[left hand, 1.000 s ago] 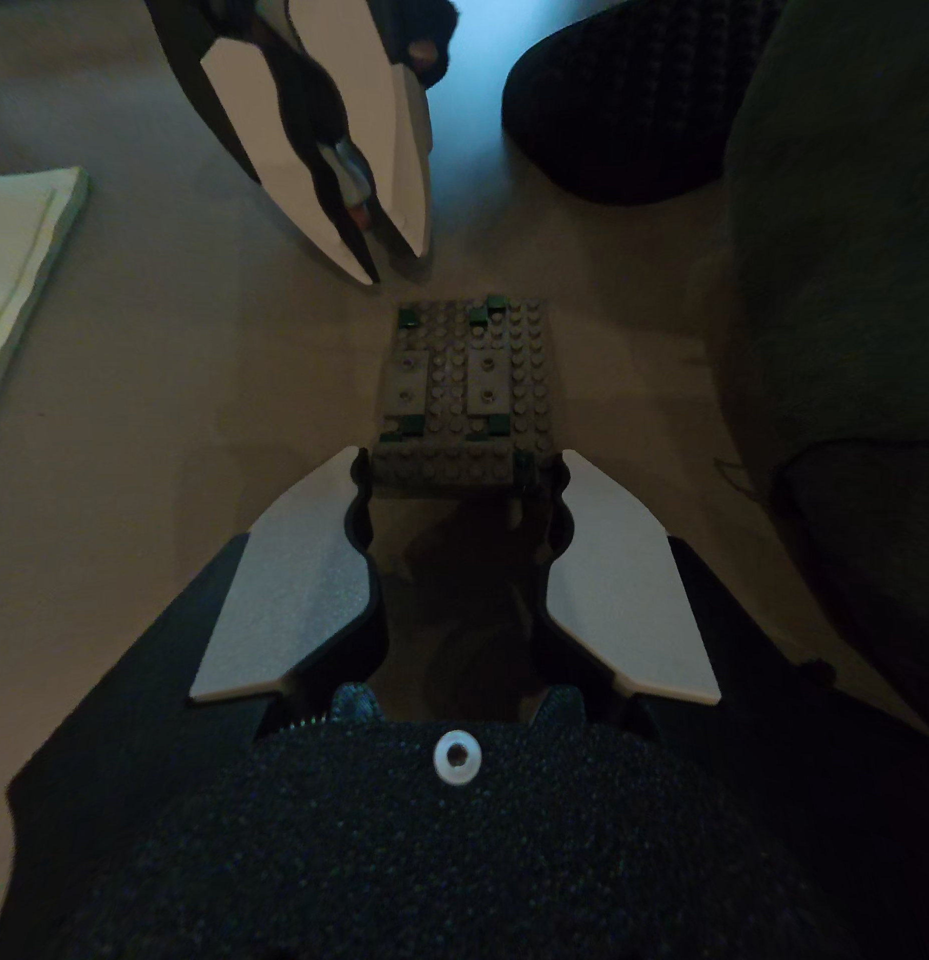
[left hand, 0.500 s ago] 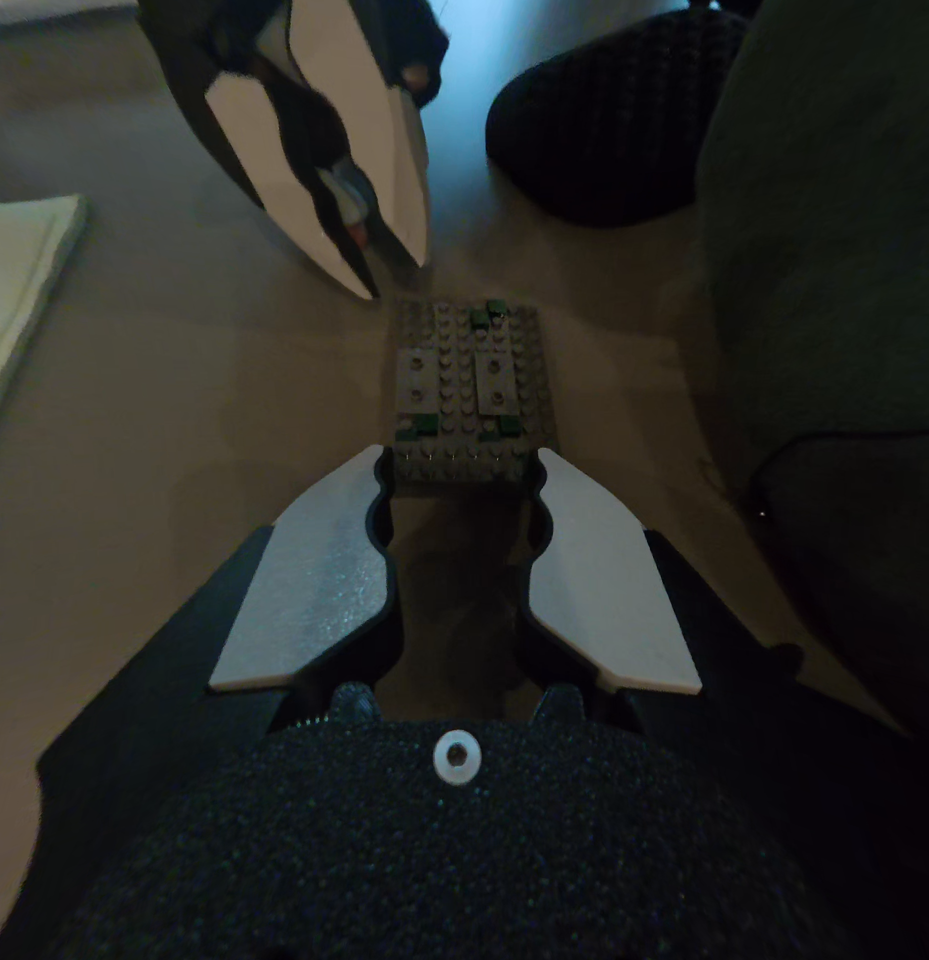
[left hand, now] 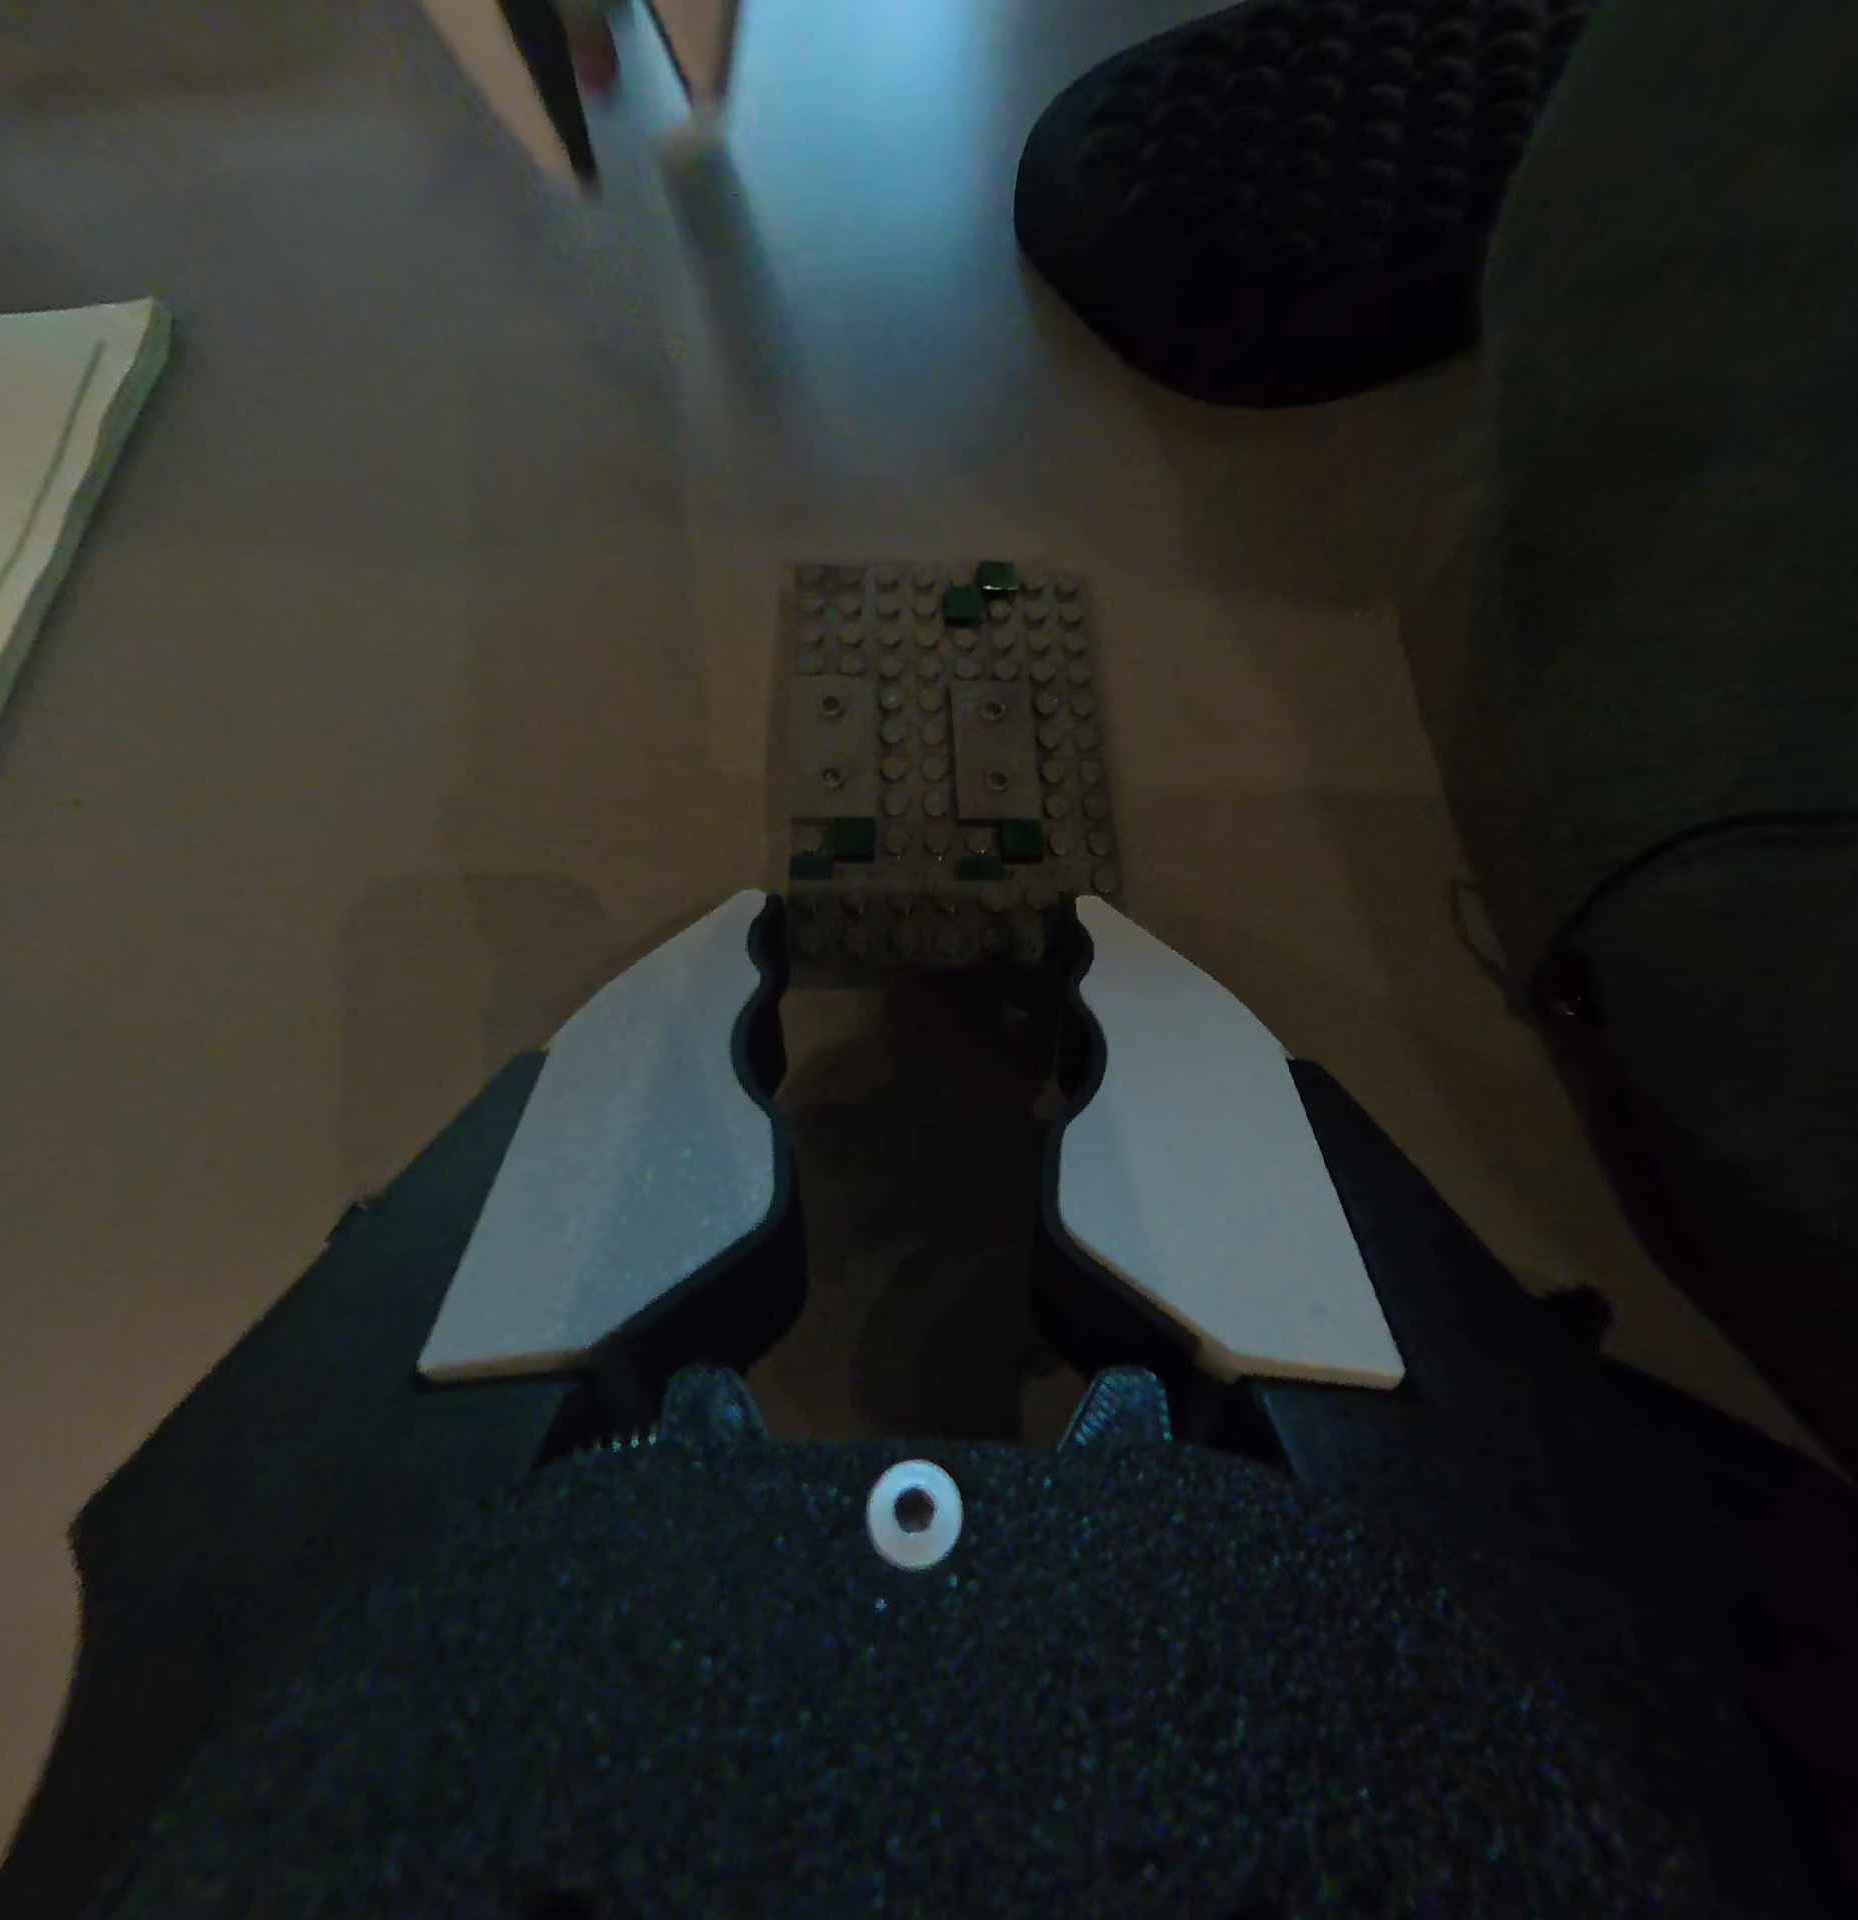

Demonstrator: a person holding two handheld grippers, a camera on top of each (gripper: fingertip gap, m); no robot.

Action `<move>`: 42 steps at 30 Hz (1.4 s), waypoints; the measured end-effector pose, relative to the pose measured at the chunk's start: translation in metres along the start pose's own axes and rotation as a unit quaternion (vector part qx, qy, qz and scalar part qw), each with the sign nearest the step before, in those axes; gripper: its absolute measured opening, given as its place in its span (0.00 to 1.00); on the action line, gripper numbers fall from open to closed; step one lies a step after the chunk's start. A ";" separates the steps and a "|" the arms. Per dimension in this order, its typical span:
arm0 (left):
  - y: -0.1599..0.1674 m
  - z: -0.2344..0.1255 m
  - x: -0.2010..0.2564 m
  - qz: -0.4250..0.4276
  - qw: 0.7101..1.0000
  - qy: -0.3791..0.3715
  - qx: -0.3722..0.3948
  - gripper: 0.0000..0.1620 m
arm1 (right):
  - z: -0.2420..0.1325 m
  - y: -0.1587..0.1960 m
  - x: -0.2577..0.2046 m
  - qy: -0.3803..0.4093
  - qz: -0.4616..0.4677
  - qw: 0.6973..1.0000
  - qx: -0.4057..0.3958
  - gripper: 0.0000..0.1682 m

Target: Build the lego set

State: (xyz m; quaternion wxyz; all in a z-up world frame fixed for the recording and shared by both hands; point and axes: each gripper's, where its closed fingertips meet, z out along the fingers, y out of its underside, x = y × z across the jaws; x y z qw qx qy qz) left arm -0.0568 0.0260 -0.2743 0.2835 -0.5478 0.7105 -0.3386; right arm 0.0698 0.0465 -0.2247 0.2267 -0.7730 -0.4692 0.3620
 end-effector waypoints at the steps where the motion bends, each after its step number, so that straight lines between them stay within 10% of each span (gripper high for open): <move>1: 0.000 0.000 0.000 -0.002 1.000 0.000 0.001 0.31 | -0.009 0.000 0.001 0.011 -0.001 1.000 0.003 0.14; 12: 0.000 0.004 -0.003 -0.010 1.000 -0.004 -0.003 0.31 | -0.097 0.019 -0.019 0.129 0.019 0.991 0.044 0.13; 29: -0.007 0.005 0.004 -0.033 0.999 0.020 -0.007 0.43 | -0.119 0.071 -0.057 0.252 0.067 0.959 0.114 0.13; 42: -0.073 0.015 -0.015 -0.037 0.996 -0.061 0.055 0.35 | -0.153 0.132 -0.083 0.405 0.084 0.892 0.180 0.13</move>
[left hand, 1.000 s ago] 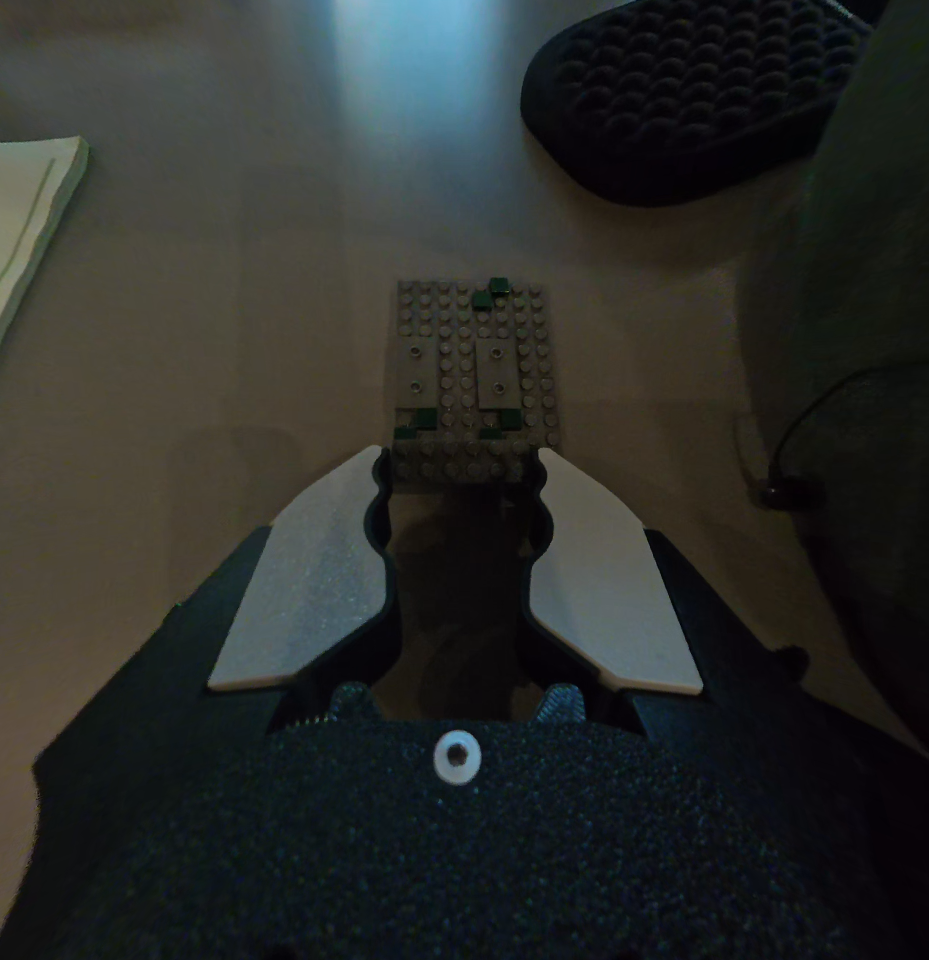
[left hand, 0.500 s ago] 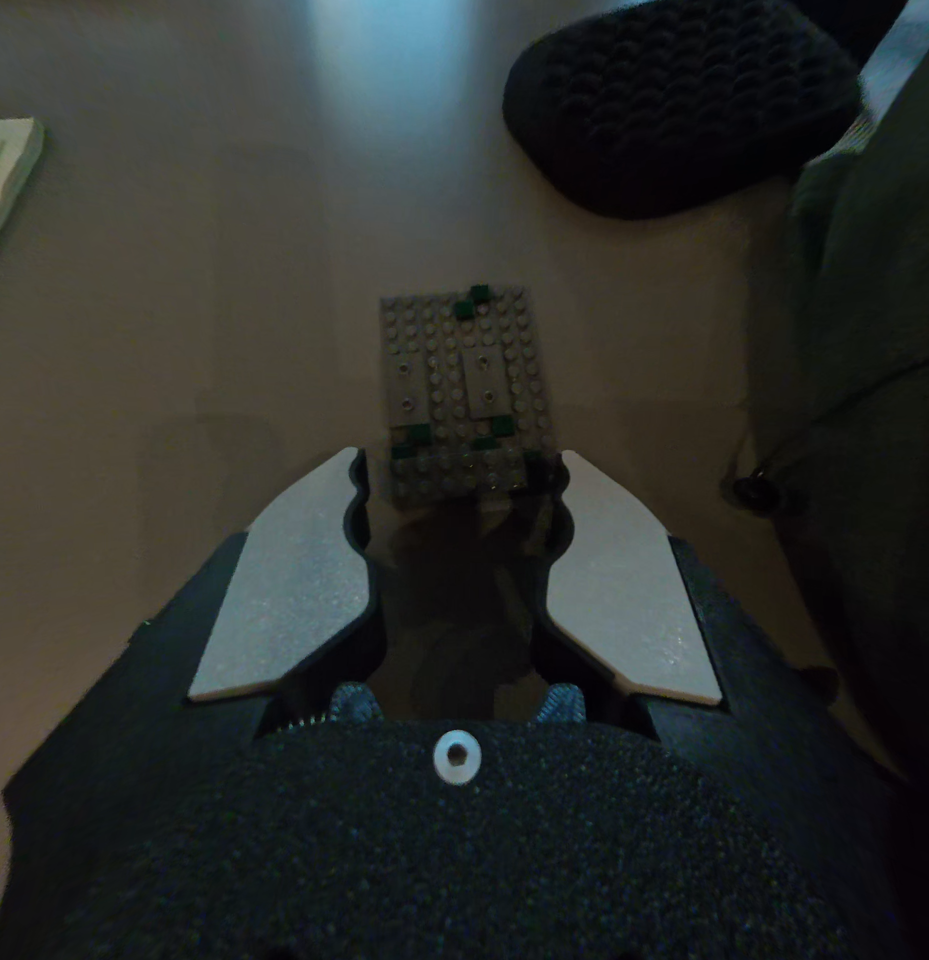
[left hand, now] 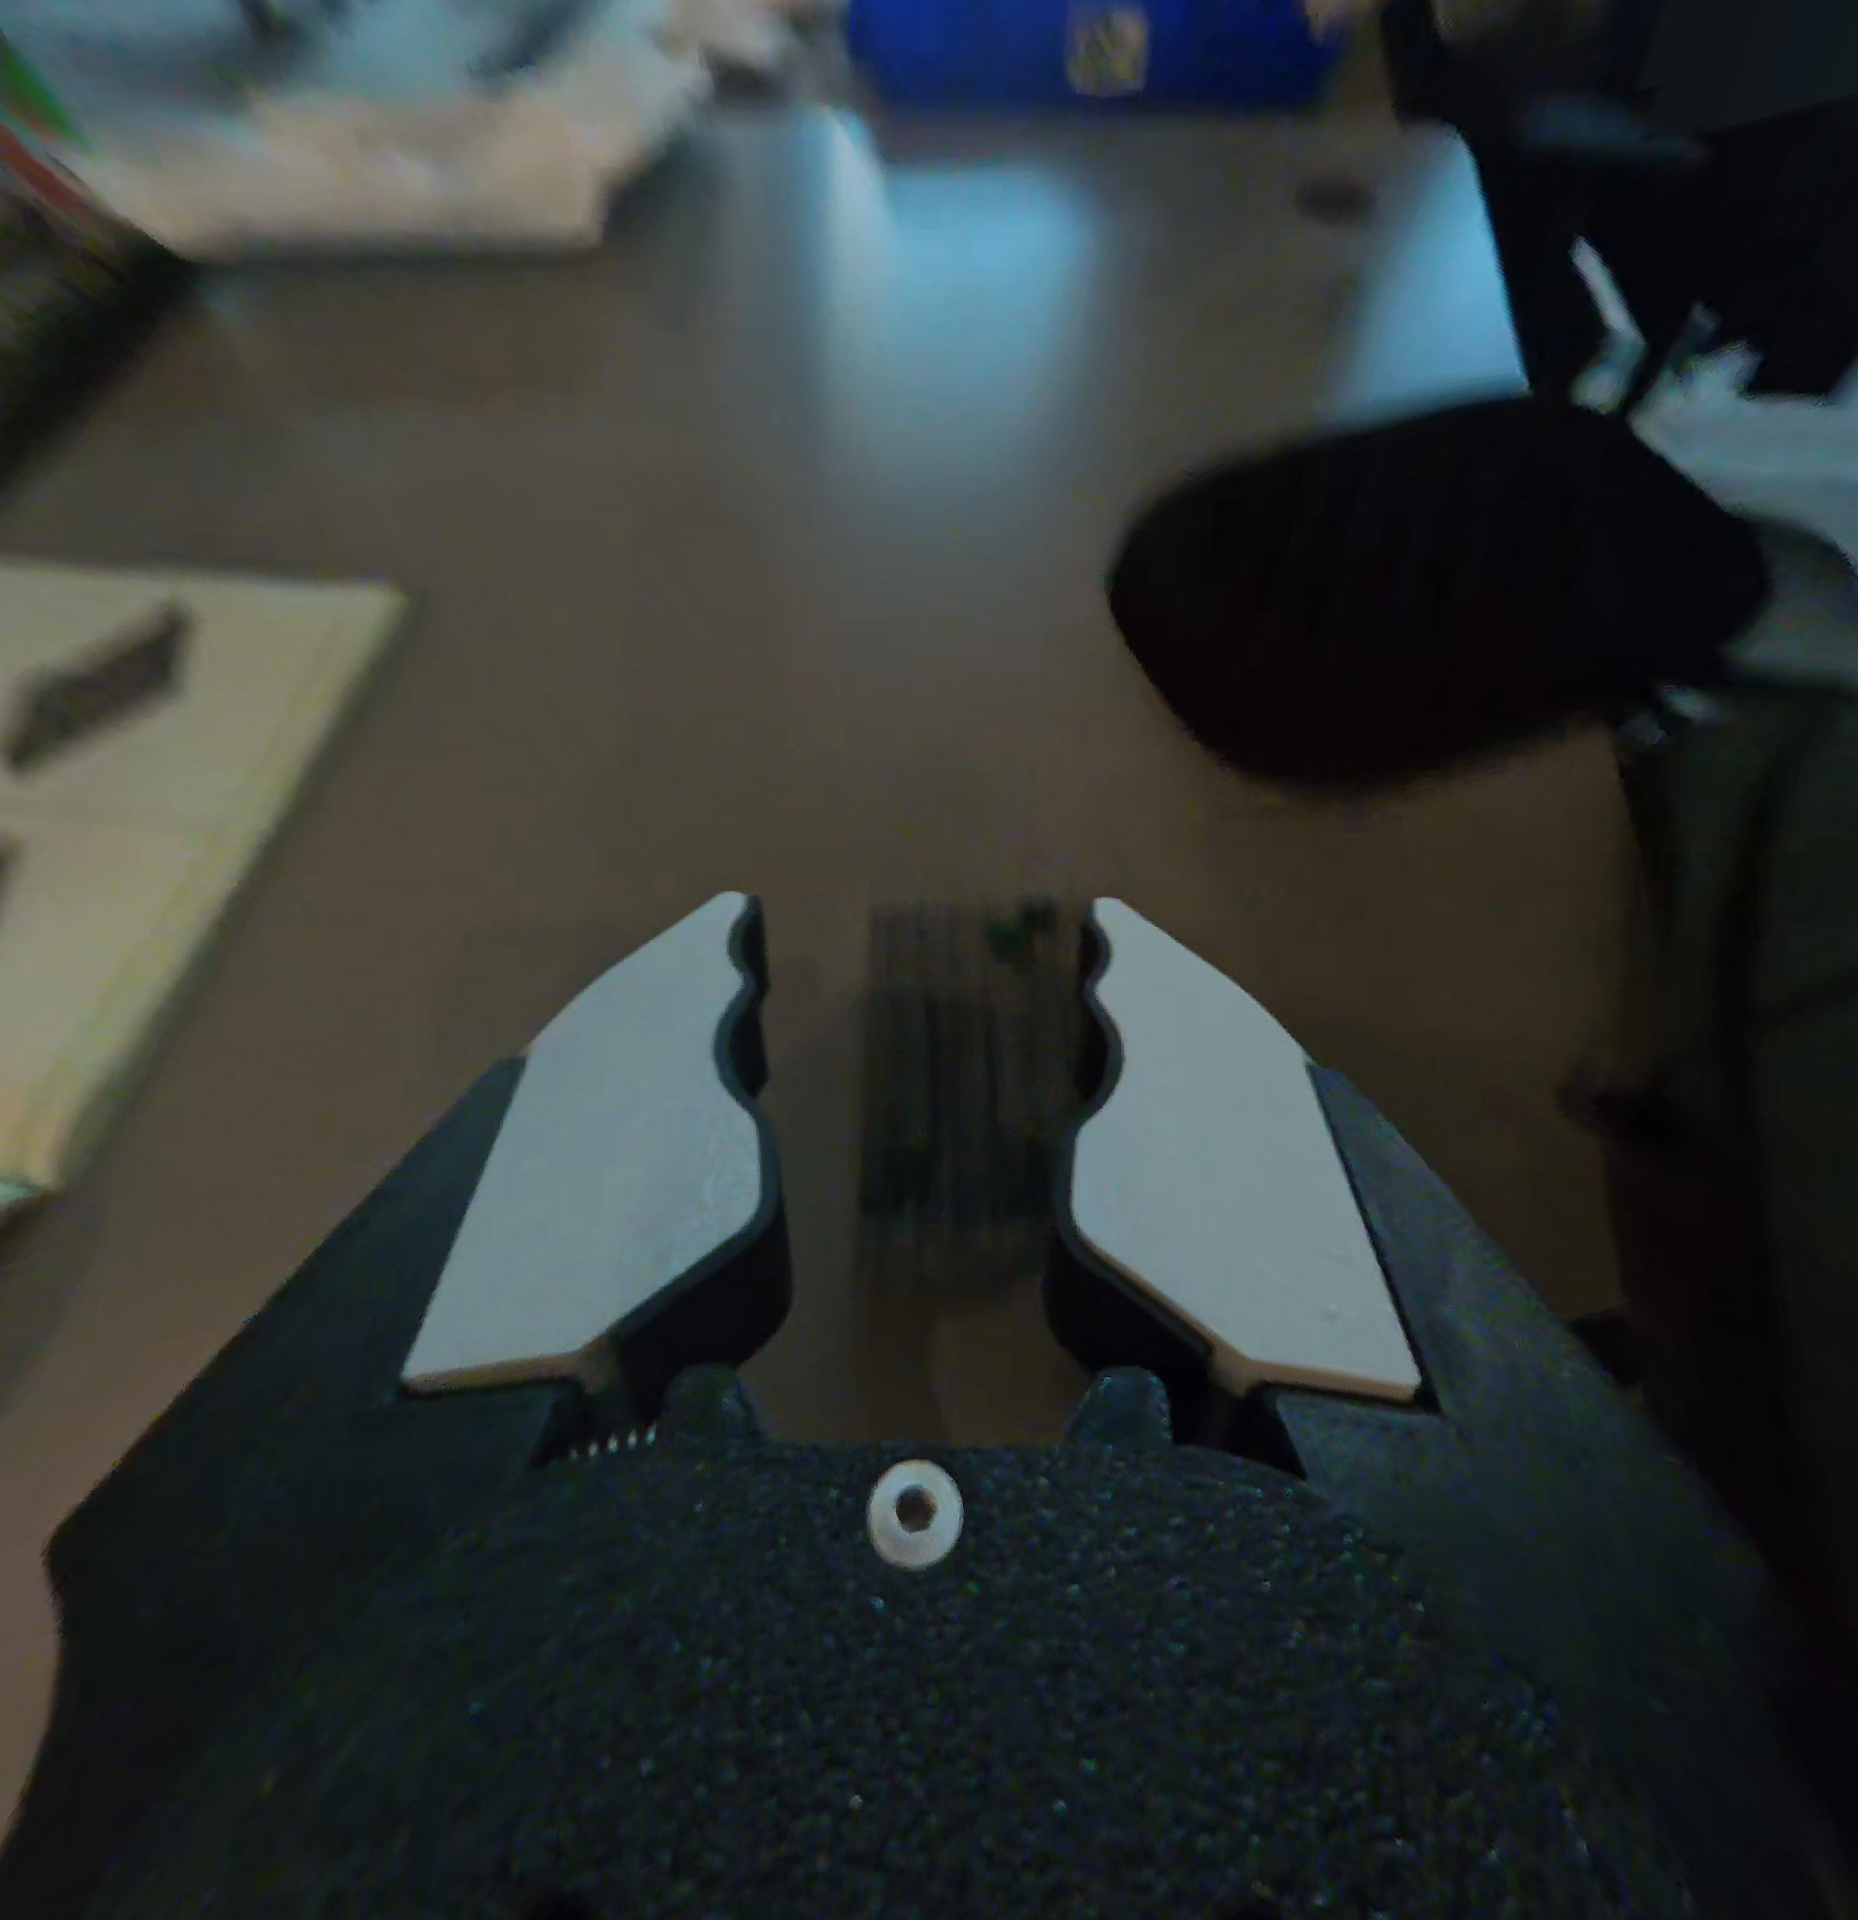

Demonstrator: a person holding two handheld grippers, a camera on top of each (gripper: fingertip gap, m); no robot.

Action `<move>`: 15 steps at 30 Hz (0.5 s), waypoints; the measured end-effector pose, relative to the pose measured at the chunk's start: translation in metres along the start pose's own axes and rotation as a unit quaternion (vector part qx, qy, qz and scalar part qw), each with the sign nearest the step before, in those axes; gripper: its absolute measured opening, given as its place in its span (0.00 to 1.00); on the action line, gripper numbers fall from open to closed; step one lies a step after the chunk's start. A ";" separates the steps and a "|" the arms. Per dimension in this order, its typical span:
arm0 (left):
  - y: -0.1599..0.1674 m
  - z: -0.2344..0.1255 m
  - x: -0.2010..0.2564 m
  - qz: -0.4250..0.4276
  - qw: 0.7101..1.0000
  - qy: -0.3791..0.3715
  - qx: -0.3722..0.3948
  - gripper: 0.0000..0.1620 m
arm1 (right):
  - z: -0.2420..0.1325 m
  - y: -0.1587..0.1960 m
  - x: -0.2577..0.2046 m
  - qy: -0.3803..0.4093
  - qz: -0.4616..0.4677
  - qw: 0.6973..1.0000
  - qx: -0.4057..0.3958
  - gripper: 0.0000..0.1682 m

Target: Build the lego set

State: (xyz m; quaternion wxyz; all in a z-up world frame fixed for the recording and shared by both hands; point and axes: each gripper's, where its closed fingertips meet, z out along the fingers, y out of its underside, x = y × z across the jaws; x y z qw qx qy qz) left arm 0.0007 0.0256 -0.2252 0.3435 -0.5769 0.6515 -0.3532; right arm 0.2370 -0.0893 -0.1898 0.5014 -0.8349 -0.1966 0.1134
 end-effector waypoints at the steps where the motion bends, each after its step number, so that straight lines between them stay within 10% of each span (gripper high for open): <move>1: -0.006 0.002 -0.001 0.001 1.000 -0.012 0.007 0.33 | -0.002 0.002 -0.001 0.013 0.000 1.000 0.010 0.13; 15: -0.050 0.032 0.016 -0.015 0.990 -0.117 0.079 0.04 | -0.002 0.046 -0.110 0.150 0.109 0.980 0.072 0.10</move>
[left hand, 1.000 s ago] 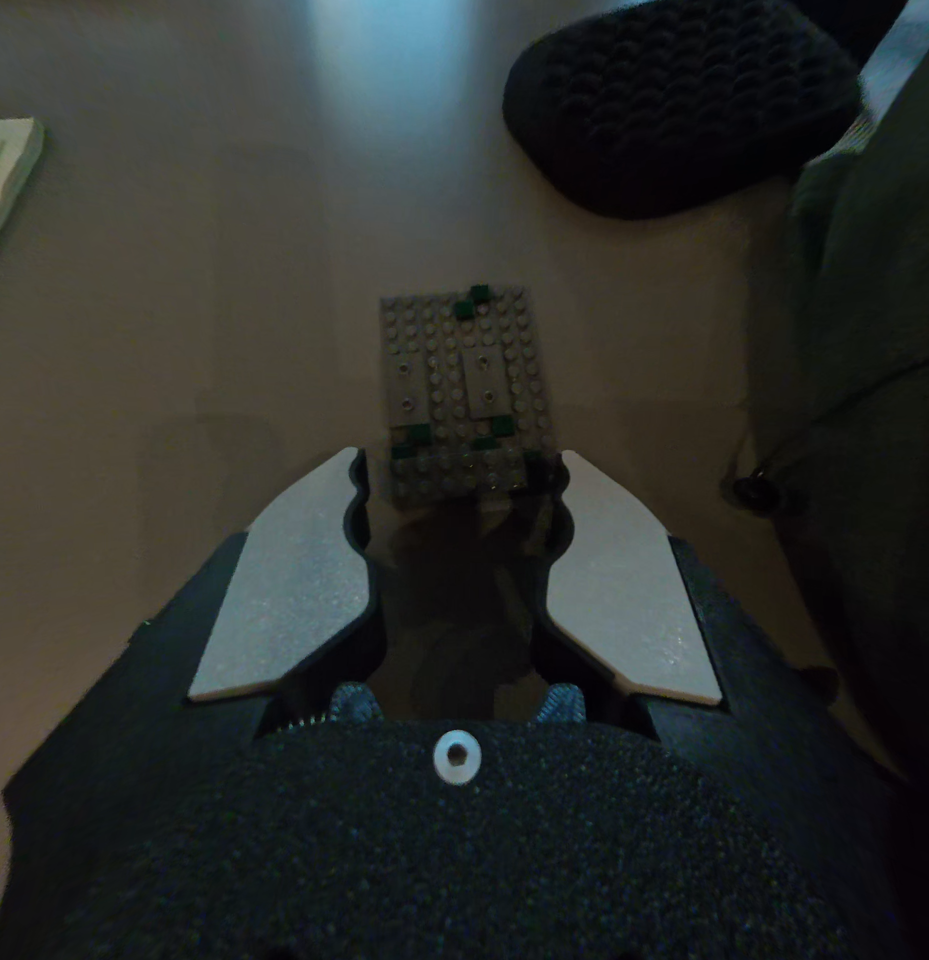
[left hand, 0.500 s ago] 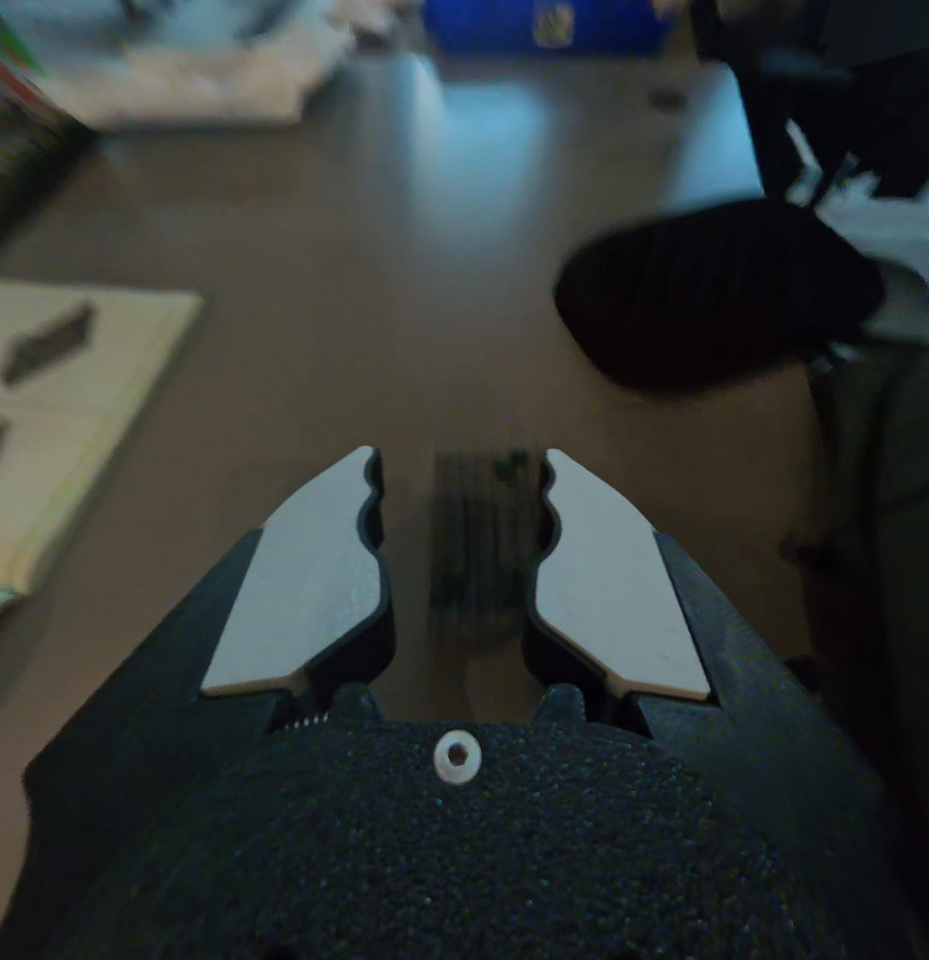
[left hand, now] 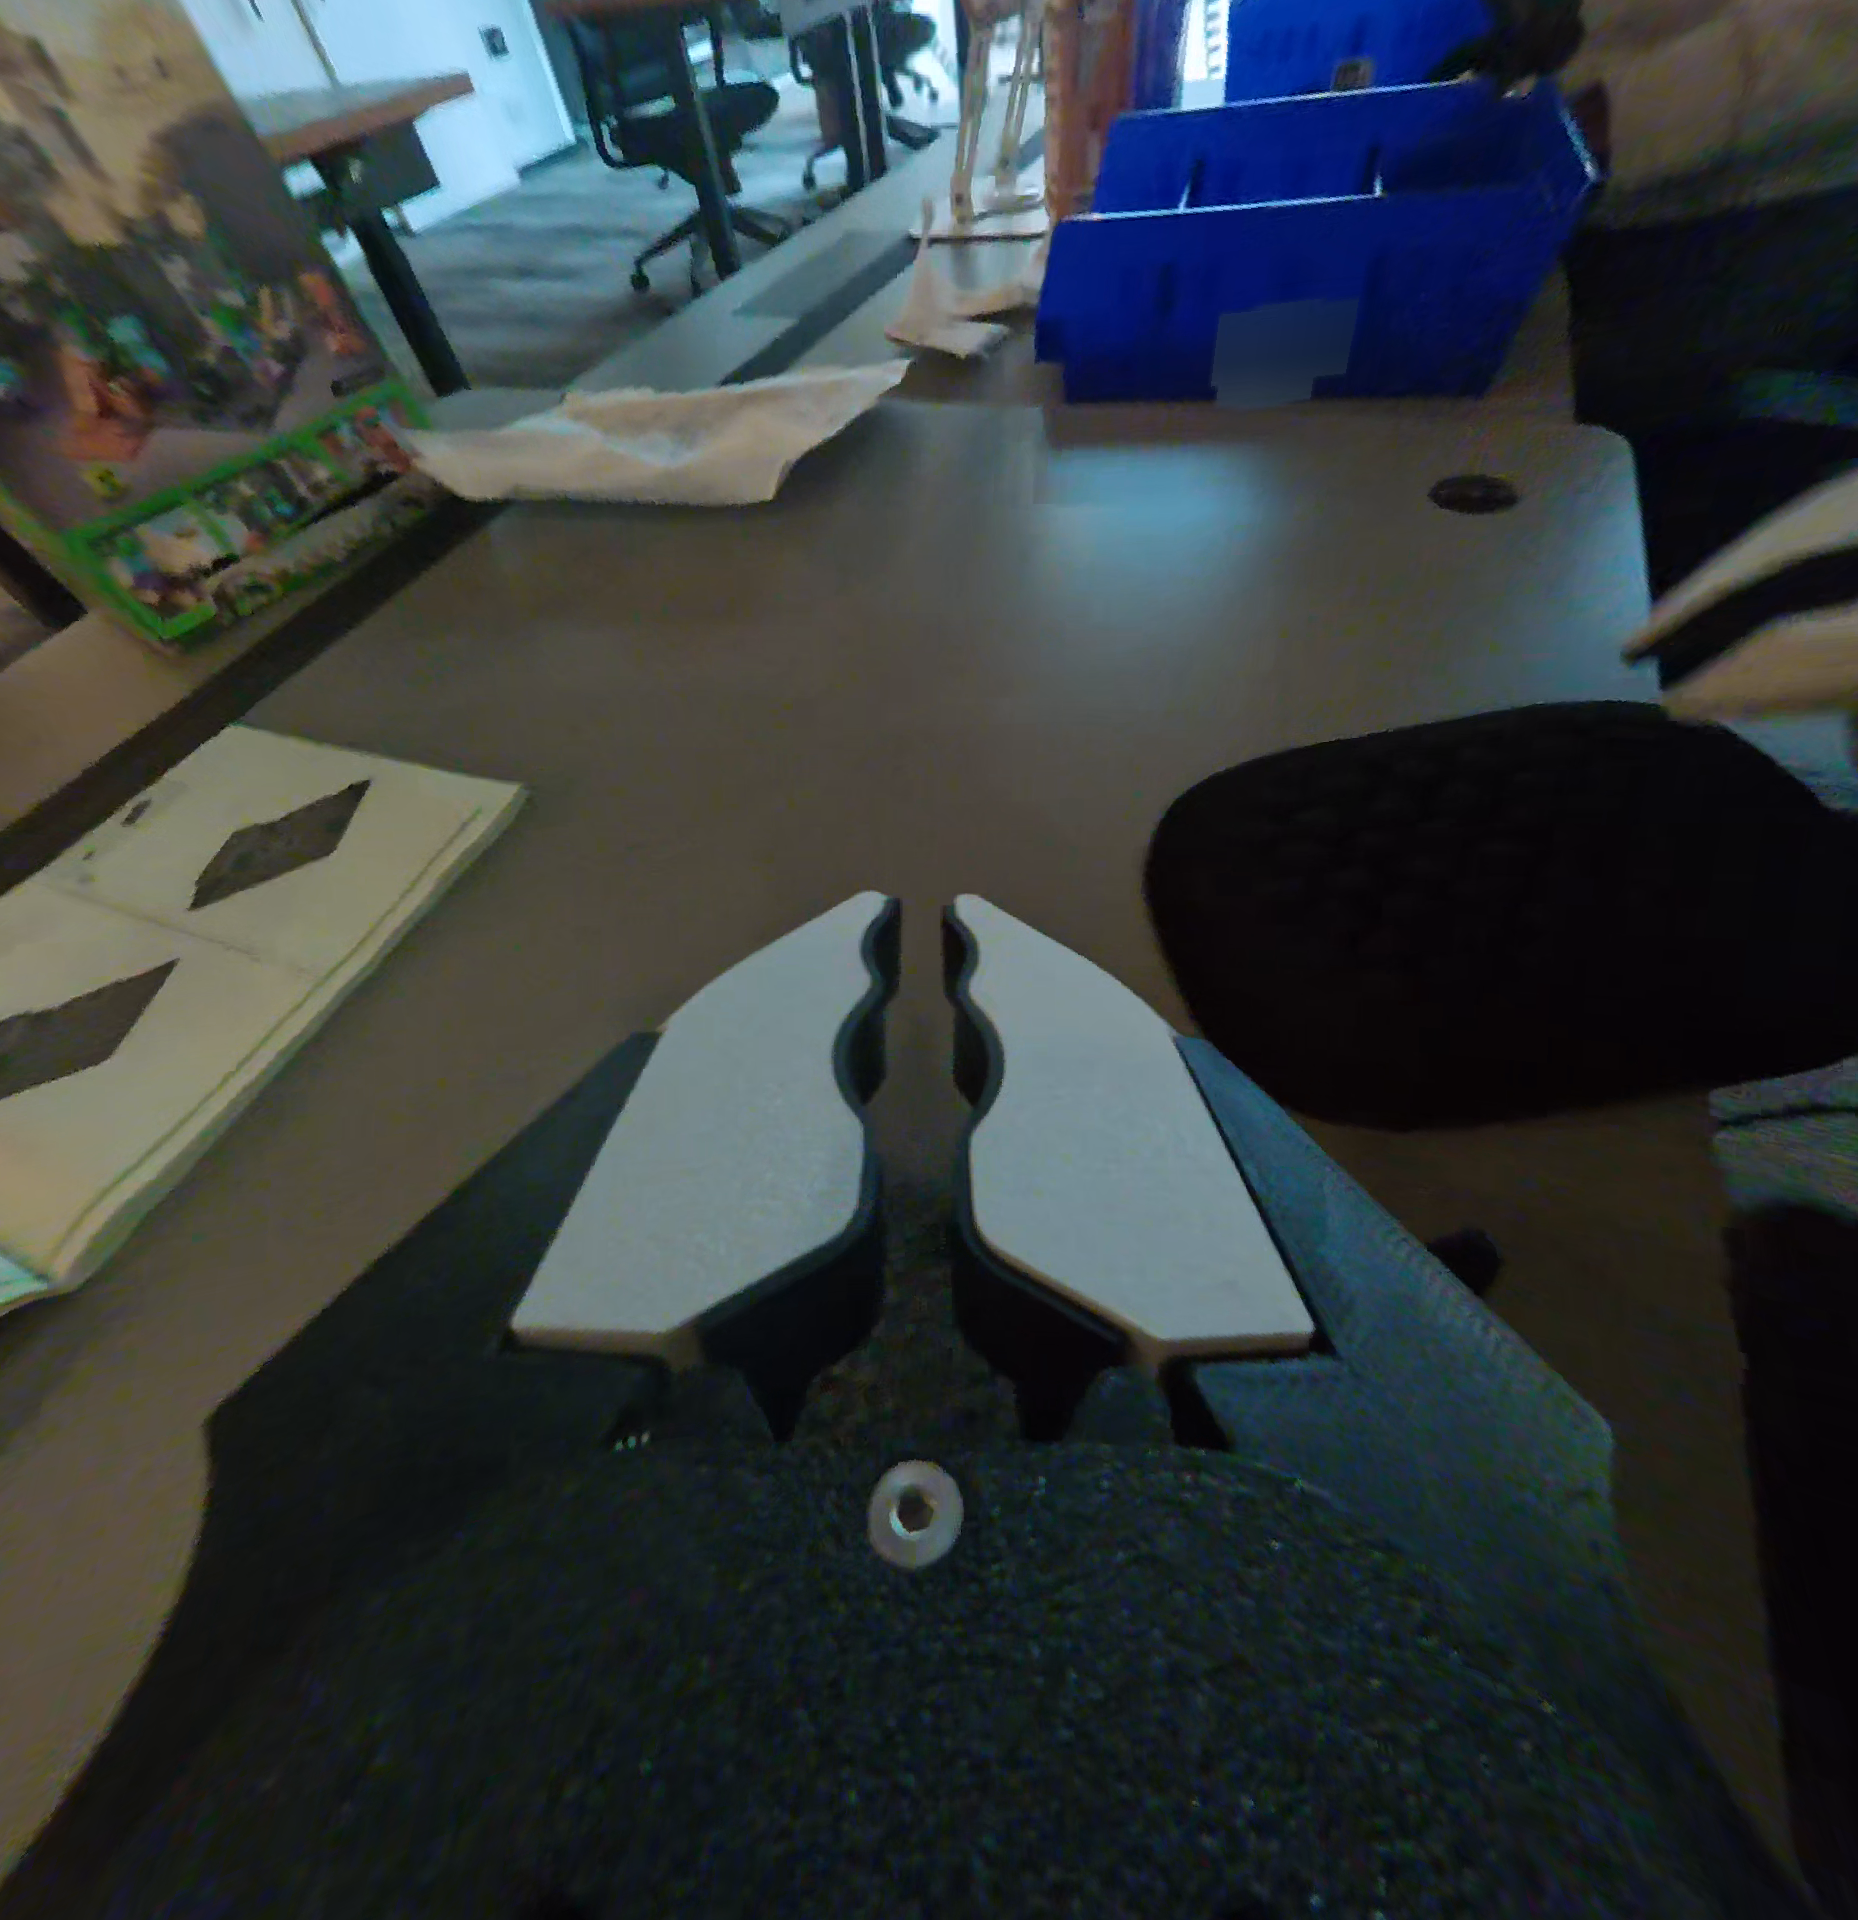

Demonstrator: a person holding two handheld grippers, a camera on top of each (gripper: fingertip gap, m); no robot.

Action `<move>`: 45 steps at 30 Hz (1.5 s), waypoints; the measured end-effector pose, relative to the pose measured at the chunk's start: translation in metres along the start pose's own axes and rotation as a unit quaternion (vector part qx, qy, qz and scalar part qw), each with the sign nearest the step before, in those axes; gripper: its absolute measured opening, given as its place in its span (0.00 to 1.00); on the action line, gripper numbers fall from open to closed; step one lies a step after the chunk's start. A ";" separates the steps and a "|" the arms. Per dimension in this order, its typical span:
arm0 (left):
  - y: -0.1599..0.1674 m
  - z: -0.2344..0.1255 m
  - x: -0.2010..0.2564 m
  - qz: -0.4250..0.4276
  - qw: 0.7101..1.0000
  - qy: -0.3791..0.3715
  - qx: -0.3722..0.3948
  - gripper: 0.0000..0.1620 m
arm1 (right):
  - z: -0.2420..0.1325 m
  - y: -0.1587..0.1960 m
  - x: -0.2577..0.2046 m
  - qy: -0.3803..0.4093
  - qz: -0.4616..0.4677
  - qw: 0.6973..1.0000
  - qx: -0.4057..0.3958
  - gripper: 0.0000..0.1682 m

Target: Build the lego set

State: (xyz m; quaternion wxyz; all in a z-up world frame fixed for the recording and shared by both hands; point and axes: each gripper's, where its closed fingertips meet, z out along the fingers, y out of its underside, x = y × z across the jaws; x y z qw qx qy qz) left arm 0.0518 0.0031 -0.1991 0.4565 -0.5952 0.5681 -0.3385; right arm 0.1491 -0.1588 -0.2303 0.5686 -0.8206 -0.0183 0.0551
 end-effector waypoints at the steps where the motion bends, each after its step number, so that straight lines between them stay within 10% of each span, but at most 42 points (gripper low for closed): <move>1: -0.001 0.001 0.007 0.005 1.000 -0.004 0.003 0.03 | -0.005 0.002 -0.009 -0.002 0.004 1.000 0.007 0.10; 17: -0.016 0.023 0.089 0.031 0.999 0.022 0.002 0.00 | -0.054 0.025 -0.041 0.030 0.028 0.997 0.058 0.10; 45: 0.008 -0.005 0.103 -0.009 1.000 -0.011 0.005 0.00 | -0.061 0.048 -0.063 0.048 0.041 0.997 0.043 0.11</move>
